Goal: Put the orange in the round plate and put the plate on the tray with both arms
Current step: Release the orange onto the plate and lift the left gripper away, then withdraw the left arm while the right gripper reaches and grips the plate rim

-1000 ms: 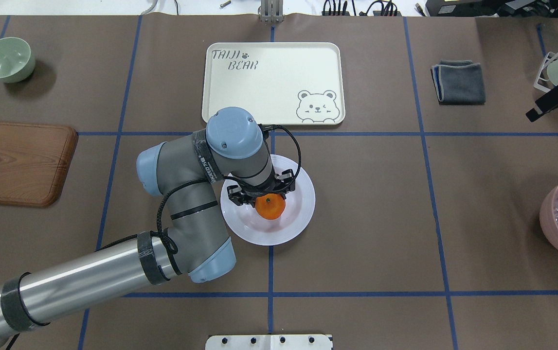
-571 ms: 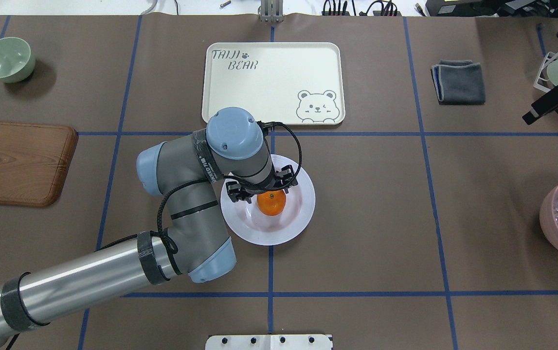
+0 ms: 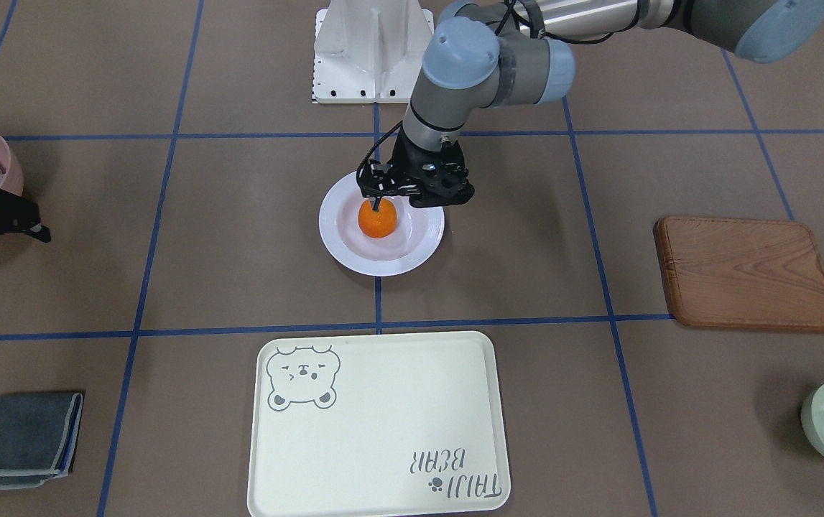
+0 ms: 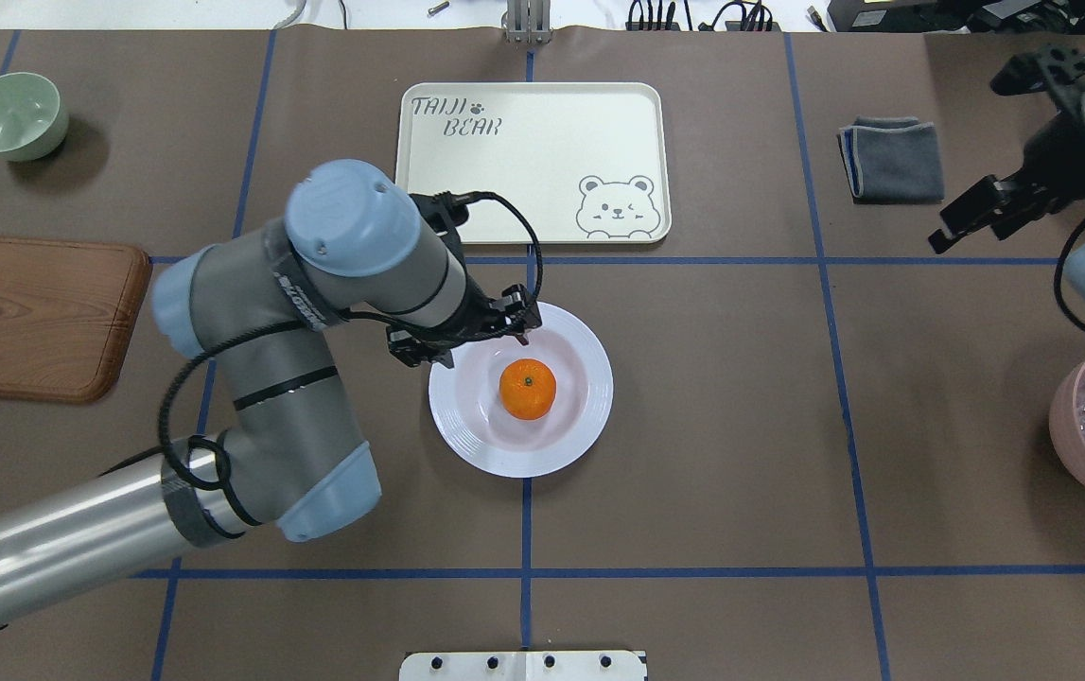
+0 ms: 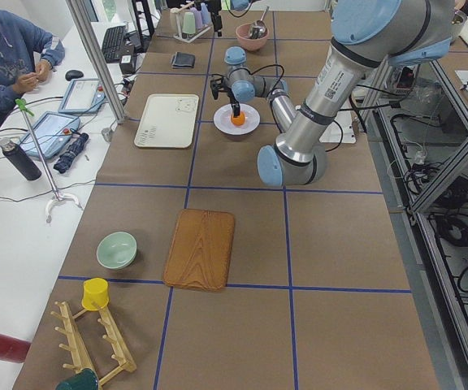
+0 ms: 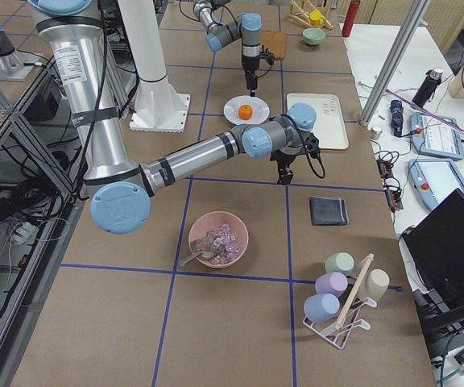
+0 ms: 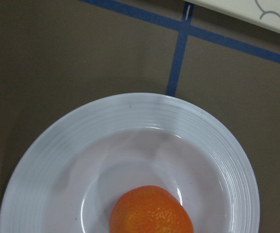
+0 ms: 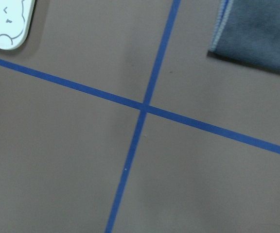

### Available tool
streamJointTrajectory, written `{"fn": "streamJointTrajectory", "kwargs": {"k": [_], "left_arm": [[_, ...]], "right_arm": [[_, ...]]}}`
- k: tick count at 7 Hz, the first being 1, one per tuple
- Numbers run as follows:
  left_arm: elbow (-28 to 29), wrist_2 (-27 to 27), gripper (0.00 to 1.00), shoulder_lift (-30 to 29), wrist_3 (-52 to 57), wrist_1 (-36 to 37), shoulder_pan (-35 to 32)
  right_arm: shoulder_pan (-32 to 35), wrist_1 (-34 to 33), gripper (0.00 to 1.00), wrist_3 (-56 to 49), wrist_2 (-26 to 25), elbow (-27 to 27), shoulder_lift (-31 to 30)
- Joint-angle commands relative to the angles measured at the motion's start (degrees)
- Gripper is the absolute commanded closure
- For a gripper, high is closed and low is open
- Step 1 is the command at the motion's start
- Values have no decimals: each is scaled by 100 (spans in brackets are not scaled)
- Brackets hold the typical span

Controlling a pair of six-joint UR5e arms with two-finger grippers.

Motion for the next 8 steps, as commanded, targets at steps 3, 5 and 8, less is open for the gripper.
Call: {"fn": "streamJointTrajectory", "kwargs": {"k": [3,5,8], "left_arm": [[-368,-343,11,696,628,-32,-795],[-368,-613,11,1075,1343,-6,-1313],[-368,-774,11,1173,1381,-23,-1447]], "right_arm": [[-2541,3350,0,5571,-1810,-89,476],[-3431,3710,0,6915,-3005,-80,866],[-3900,5181,0,8325,-3784,-555,805]]}}
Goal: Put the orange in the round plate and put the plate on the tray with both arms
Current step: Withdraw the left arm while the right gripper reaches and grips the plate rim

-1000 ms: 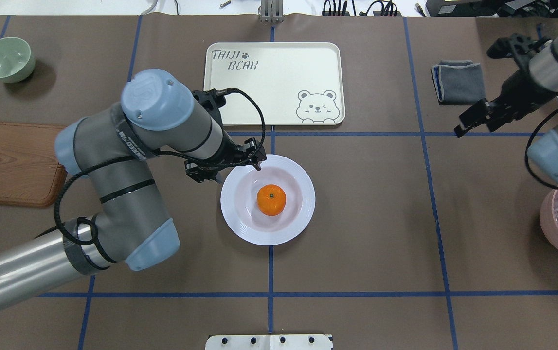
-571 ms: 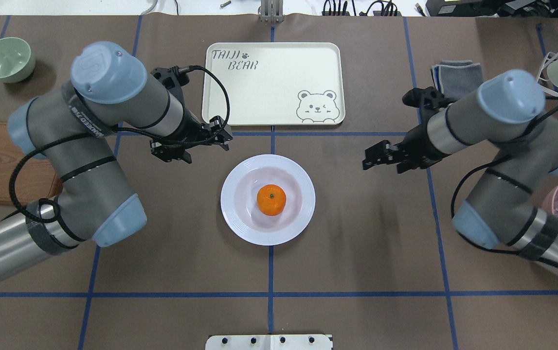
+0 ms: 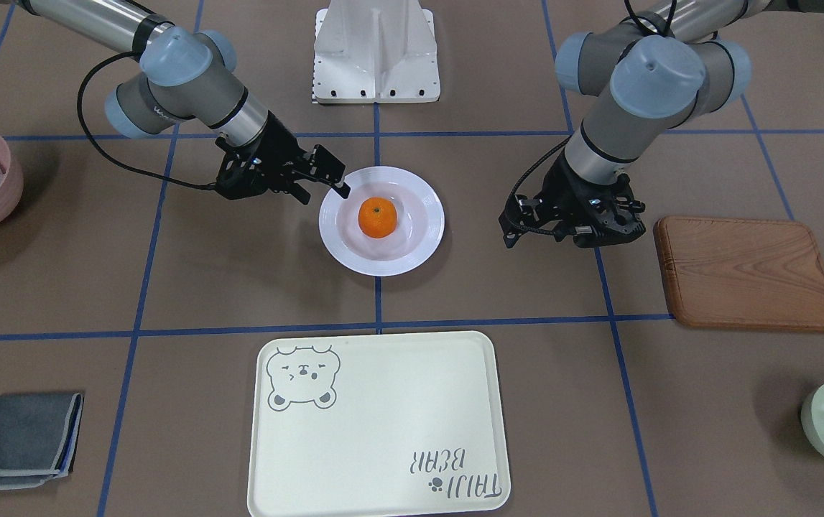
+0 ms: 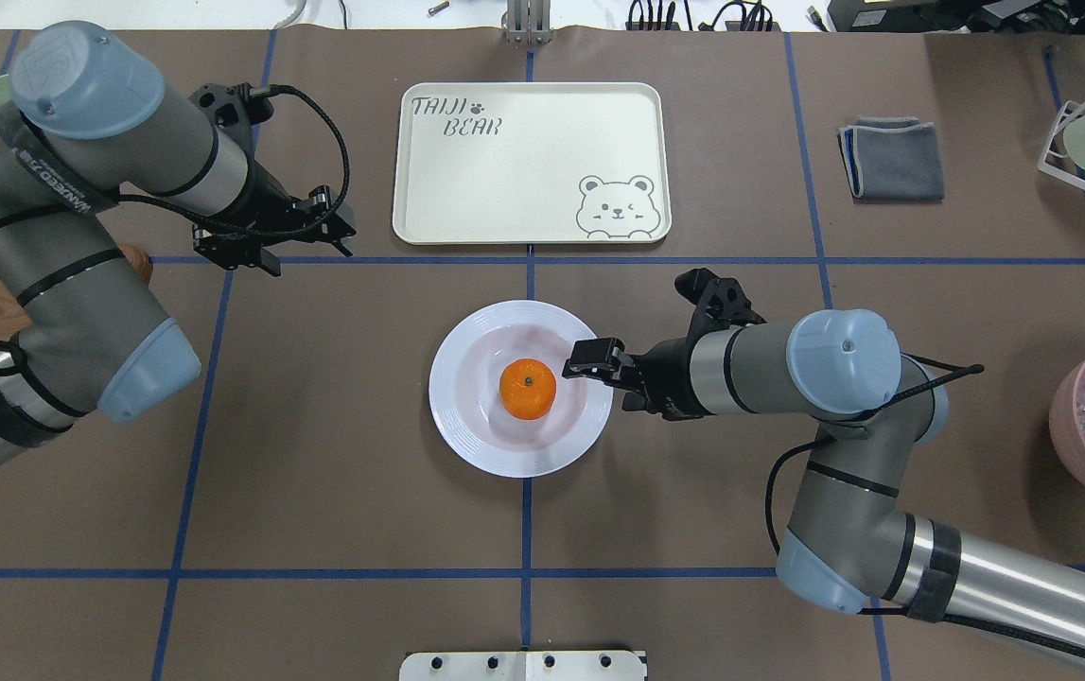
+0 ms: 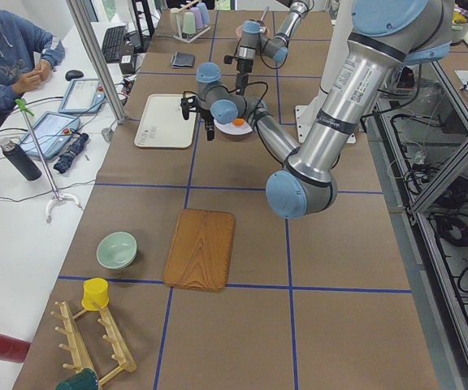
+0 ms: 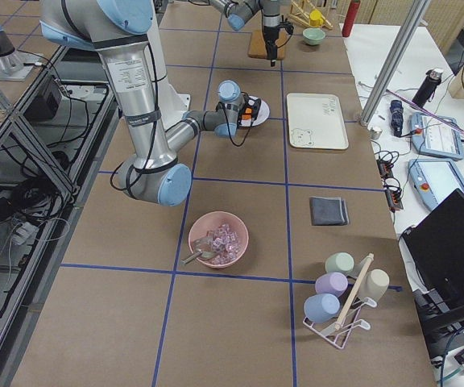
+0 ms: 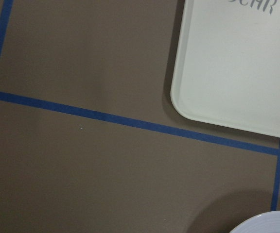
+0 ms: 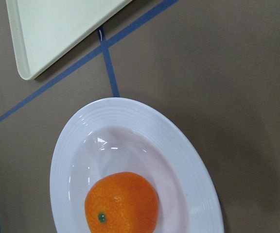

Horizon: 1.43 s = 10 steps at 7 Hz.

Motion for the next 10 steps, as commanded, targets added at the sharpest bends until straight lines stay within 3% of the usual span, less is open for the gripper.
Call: {"fn": "streamJointTrajectory", "kwargs": {"k": [1,3,6,10], "left_arm": [[0,-16,11,22,24,-1,-30],[0,-8,11,31,15,-10,-30],[0,27,11,48,15,-2,-30],[-18,28,11,48,15,-1,-56]], "right_arm": [[-97,304,0,306,-183,-189,-52],[-158,304,1,594,-481,-356,18],[-194,304,27,956,-569,-374,53],[-352,313,31,1282,-895,-410,97]]}}
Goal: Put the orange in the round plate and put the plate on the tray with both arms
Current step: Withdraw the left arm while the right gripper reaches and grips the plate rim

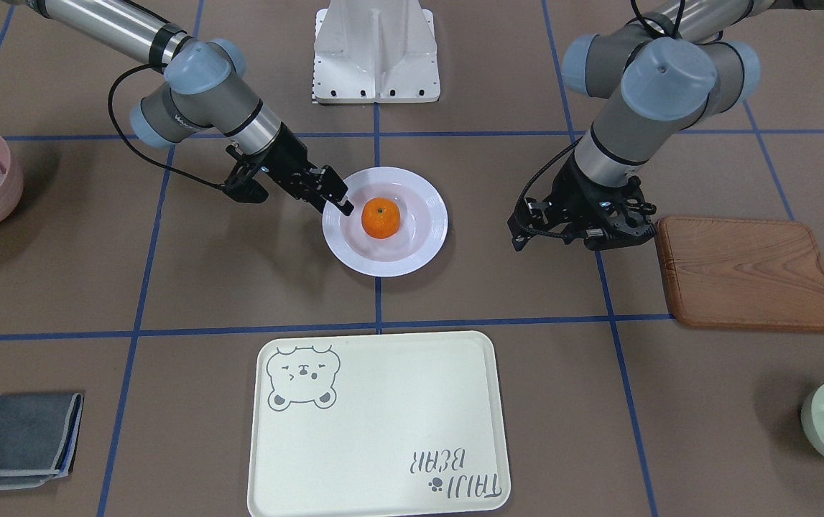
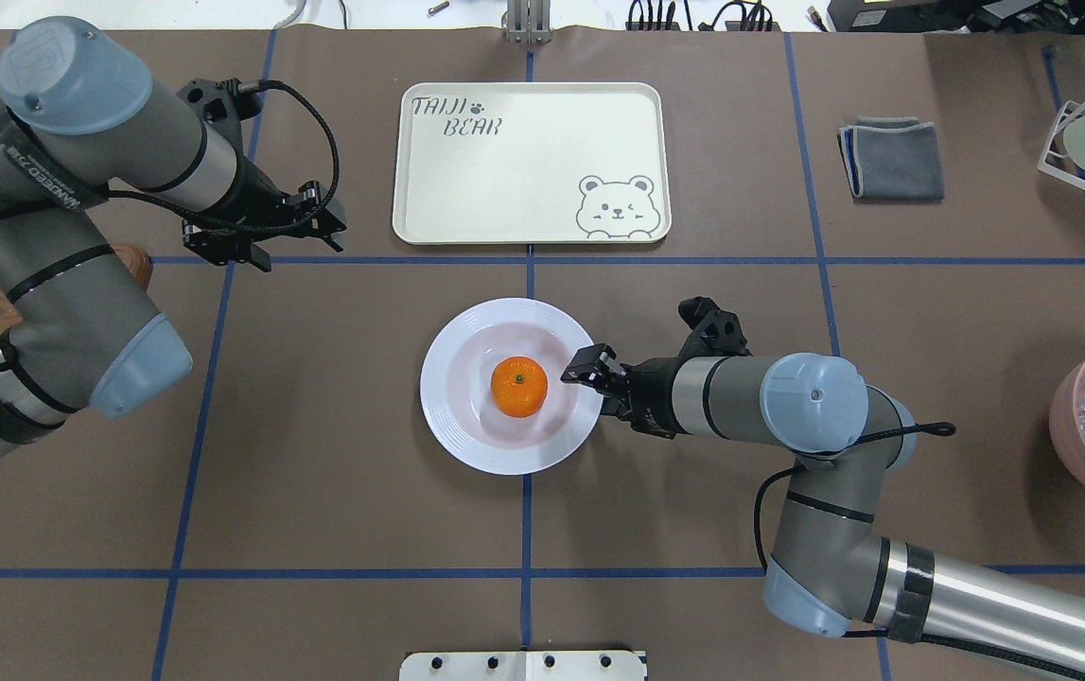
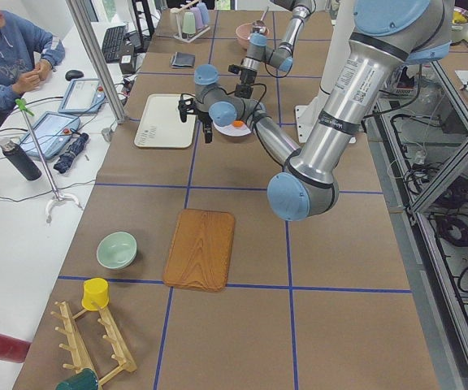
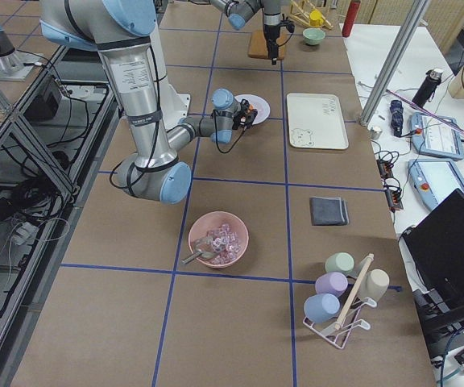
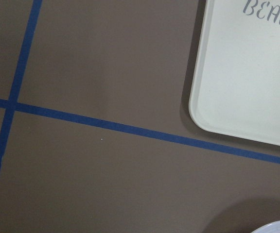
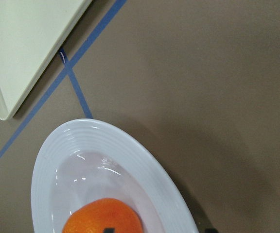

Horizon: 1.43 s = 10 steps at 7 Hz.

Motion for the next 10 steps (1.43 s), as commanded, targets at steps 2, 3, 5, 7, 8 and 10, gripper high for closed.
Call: {"fn": "streamJointTrajectory", "kwargs": {"k": [2,3,5,7,8,10], "left_arm": [[1,0,11,1,-9,2,-4],[-8,0,11,1,-9,2,-4],[9,0,10,1,0,2,-4],[9,0,11,1,0,2,-4],[9,0,11,1,0,2,-4],[1,0,11,36,0,2,-13]], "right_arm": [[-195,3,31,196,-369,-13,7],[-213,3,32,267,-379,-13,7],[-213,3,43,311,-397,-74,60],[-222,12,84,382,-397,-65,69],[-205,12,94,390,-397,-31,147],[67,12,94,574,-379,188,324]]}}
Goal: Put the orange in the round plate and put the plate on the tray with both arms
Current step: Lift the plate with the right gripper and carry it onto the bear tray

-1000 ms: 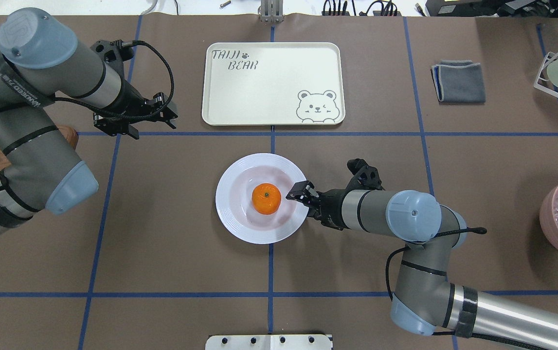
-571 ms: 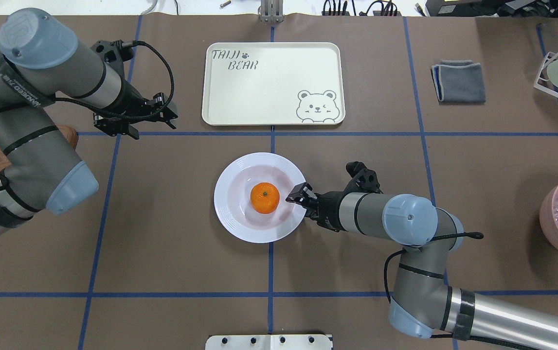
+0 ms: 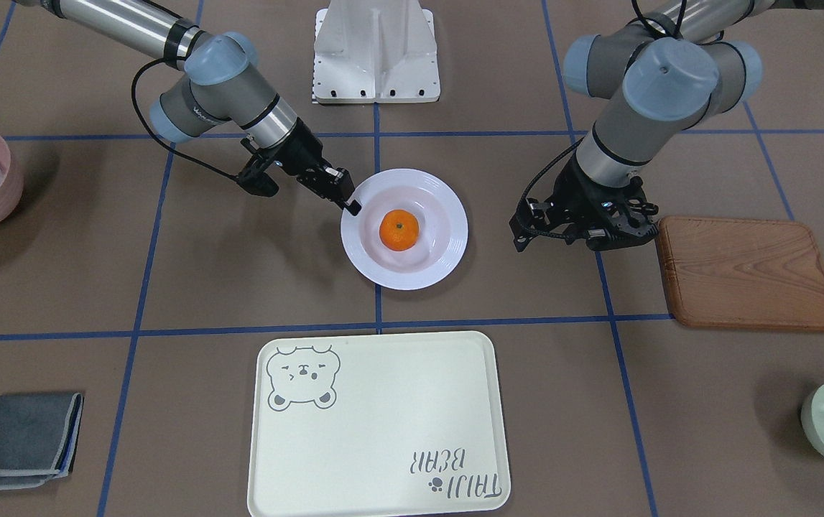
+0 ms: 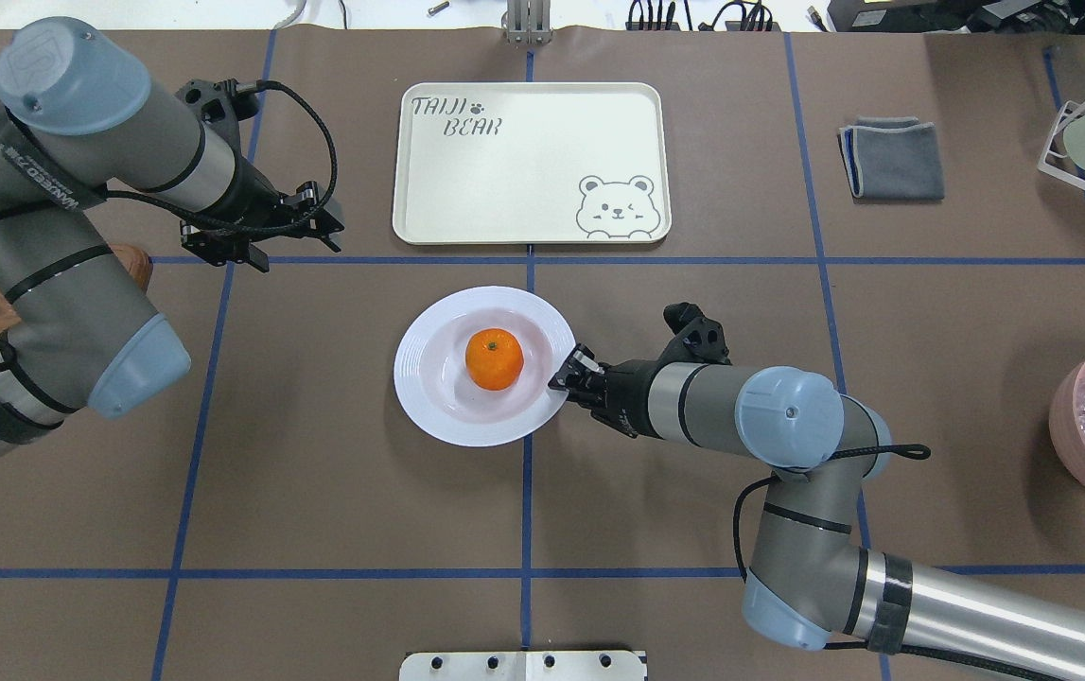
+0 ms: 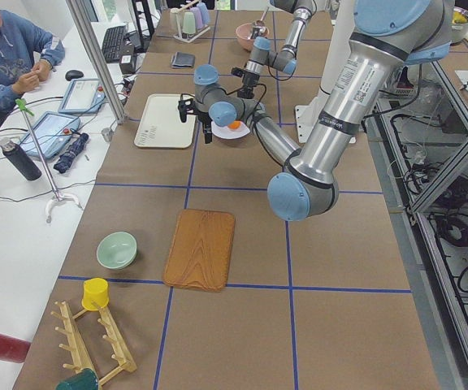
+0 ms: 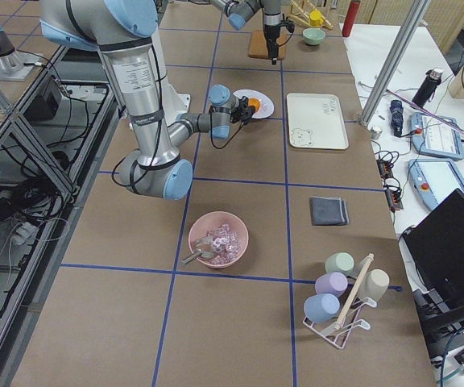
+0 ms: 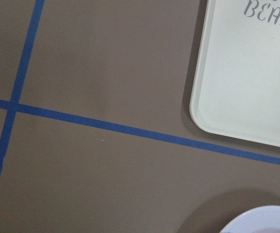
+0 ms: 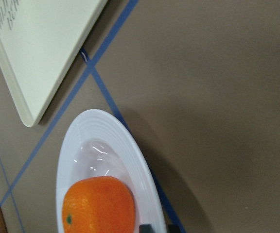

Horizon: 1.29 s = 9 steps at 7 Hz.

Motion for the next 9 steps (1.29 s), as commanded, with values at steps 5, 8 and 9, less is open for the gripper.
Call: {"fn": "streamJointTrajectory", "kwargs": {"k": [5,8,9], "left_arm": [[-4,9,11,12,-9,0,-4],[-4,18,11,12,-9,0,-13],[-13,0,11,12,-9,0,-65]], "right_arm": [[290,44,100,455,-30,382,74],[115,1001,100,844,-1099,311,-58],[71,985,100,871,-1511,285,12]]}}
